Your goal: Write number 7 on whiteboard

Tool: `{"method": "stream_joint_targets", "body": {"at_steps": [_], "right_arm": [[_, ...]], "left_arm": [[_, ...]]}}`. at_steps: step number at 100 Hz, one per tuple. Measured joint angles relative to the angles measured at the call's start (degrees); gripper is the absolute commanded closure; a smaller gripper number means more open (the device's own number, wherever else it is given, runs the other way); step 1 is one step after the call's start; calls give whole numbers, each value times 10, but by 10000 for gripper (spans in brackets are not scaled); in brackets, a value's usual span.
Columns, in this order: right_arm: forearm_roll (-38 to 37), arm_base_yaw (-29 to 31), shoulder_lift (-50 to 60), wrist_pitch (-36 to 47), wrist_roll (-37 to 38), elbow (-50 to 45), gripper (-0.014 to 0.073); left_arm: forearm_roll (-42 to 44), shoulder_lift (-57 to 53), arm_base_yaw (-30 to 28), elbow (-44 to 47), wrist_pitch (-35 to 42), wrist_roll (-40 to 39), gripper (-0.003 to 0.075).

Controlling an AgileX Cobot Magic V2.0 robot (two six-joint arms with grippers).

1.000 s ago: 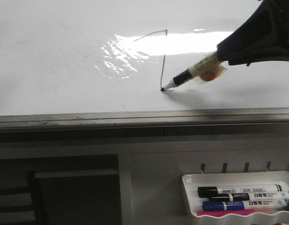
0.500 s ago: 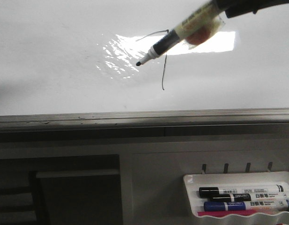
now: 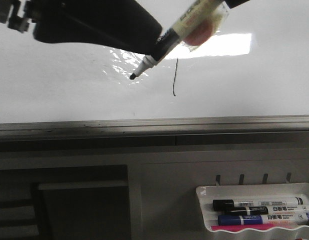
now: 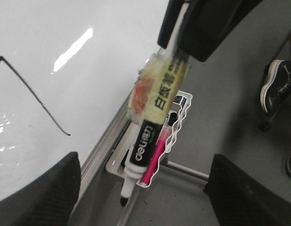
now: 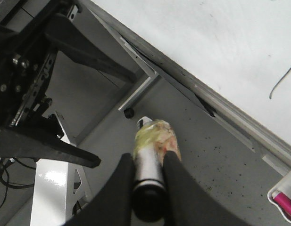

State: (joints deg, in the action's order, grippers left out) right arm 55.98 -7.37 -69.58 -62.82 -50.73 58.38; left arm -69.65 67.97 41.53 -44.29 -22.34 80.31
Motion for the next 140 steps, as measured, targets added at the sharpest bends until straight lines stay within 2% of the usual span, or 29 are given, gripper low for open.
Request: {"method": "stream_joint_targets", "body": {"at_steps": [32,39,79,91,102,140], "right_arm": [[-4,0,-2,-8,3,0,654],[-5,0,-2,-8,3,0,654],[-5,0,-2,-3,3,0,654],[-5,0,-2,2,3,0,654],[-5,0,-2,6,3,0,654],[-1,0,-3,5,3,1,641]], "left_arm": [[17,70,14,-49,12,4,210],[19,78,14,-53,14,4,230],[26,85,14,-56,14,4,470],[26,86,14,-56,13,4,589],[29,86,14,-56,8,8,741],[38,86,17,-56,-2,19,741]]}}
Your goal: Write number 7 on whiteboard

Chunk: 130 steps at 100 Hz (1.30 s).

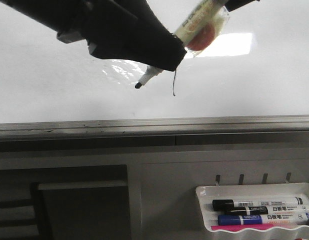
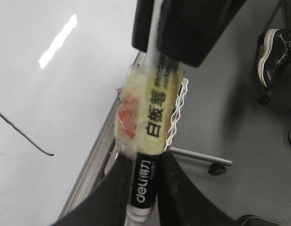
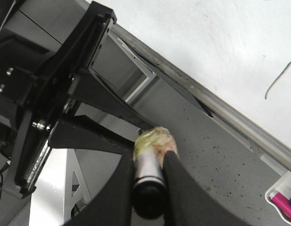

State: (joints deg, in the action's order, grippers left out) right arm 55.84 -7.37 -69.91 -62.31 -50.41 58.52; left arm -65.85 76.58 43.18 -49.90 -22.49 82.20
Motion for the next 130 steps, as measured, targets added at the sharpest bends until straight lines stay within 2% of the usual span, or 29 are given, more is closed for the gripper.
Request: {"method": "stream_joint_targets", "body": {"at_steps": [9,23,30,45,60,73,86,93,104,130], "right_arm": [[1,0,0,-1,0,0,535],[7,0,0,-4,0,1,213],[7,0,0,-13,0,1,146],[7,21,13,-15,0,1,145],[-4,90,57,-9,0,1,145],[-12,133,96,2,0,-6,145],[-13,137,120,4,1,-20,145],[-13,137,125,4,1,-26,145],[-13,137,126,4,1,-30,145],[-4,137,126,4,1,-30,145]], "left_arm": [[-6,0,0,0,0,0,741],[-29,0,0,0,13,-4,741],[-38,0,0,0,35,-9,741],[-44,-9,0,0,73,-27,741],[-65,-52,0,19,156,-73,741],[-152,-95,0,56,244,-97,741],[-245,-124,0,90,351,-101,741],[-271,-125,-11,100,381,-101,741],[-284,-114,-41,101,375,-101,741],[-318,-46,-137,82,276,-103,741]]}}
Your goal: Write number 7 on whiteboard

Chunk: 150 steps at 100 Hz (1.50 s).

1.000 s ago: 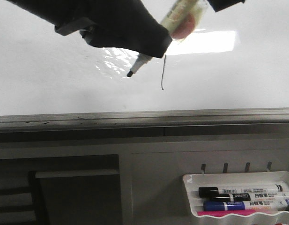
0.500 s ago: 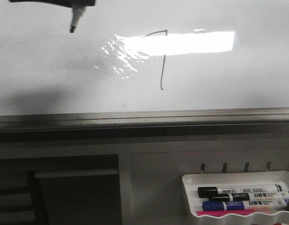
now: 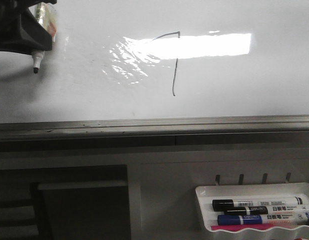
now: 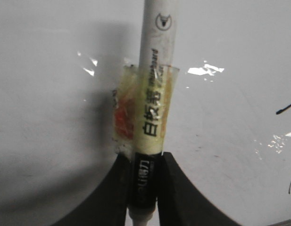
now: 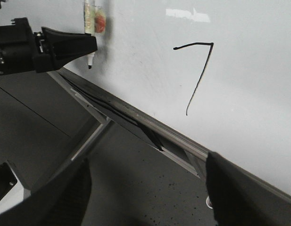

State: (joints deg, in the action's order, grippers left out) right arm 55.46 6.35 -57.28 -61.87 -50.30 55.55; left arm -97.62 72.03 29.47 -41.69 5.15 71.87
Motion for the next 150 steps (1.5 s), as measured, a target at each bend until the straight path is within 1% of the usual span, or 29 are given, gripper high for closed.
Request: {"method": "stream_joint_targets", "body": {"at_steps": [10,29,66,73,77,78,80,82,87,88,92,97,99,104,118,125,137,145,150], "right_arm": [[0,0,0,1,0,0,145],[3,0,0,1,0,0,145],[5,0,0,1,0,0,145],[5,0,0,1,0,0,145],[5,0,0,1,0,0,145],[5,0,0,1,0,0,145],[5,0,0,1,0,0,145],[5,0,0,1,0,0,145],[7,0,0,1,0,0,145],[8,0,0,1,0,0,145],[11,0,0,1,0,0,145],[13,0,0,1,0,0,145],[15,0,0,1,0,0,145],[19,0,0,1,1,0,145],[24,-8,0,0,1,0,149],[25,-15,0,-1,1,0,170],[25,-19,5,0,1,0,224],[30,-19,13,20,1,0,284],[40,-19,19,38,1,0,344]], "left_arm": [[-4,25,-19,-14,-35,-1,741],[-4,59,-20,-45,-82,-1,741],[6,67,-20,-51,-95,-1,730],[9,68,-20,-51,-105,-1,670],[10,69,-20,-51,-111,-1,607],[10,70,-20,-51,-112,-1,582],[11,70,-20,-51,-115,-1,555],[12,71,-20,-51,-115,-1,497],[15,72,-20,-51,-118,-1,400],[15,72,-20,-51,-118,-1,367],[18,73,-20,-51,-119,-1,274],[21,73,-20,-51,-121,-1,193],[22,72,-20,-51,-123,-1,172],[26,66,-20,-51,-124,-1,154],[63,35,-20,-51,-119,-1,154],[92,9,-20,-51,-118,-1,154],[145,-49,-20,-45,-118,-1,154],[182,-96,-20,-41,-120,-1,158],[209,-123,-20,-39,-121,-1,186]]}}
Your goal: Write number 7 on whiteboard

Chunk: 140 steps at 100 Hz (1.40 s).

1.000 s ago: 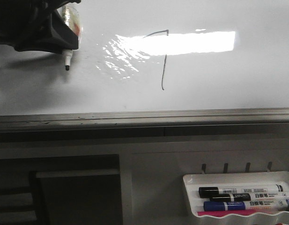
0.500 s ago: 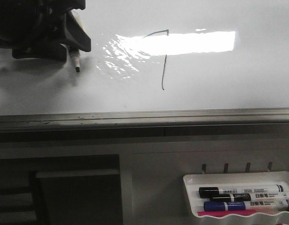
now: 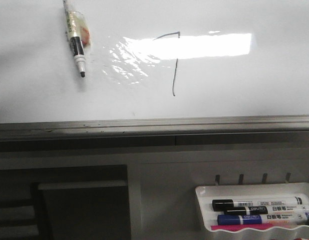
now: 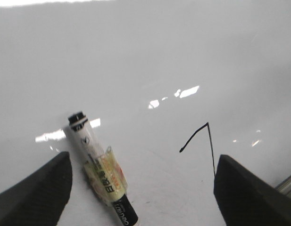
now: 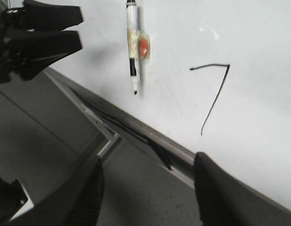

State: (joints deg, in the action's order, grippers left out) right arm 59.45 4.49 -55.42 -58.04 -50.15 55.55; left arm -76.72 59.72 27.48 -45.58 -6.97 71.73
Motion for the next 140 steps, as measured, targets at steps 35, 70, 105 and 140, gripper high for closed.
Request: {"method": "stream_joint_targets", "body": {"at_steps": [35,70,105,140], "right_arm": [[127,0,19,129,-92,-11,654],[240,0,196,173,-327,-229,657],[254,0,397,315,-349,-400,657],[258,0,424,361,-351,-428,657]], "left_arm": [[67,-155,0,33,-9,0,741],[49,-350,0,190,13,0,741],[3,-540,0,321,78,0,741],[-49,-560,0,335,122,0,741]]}}
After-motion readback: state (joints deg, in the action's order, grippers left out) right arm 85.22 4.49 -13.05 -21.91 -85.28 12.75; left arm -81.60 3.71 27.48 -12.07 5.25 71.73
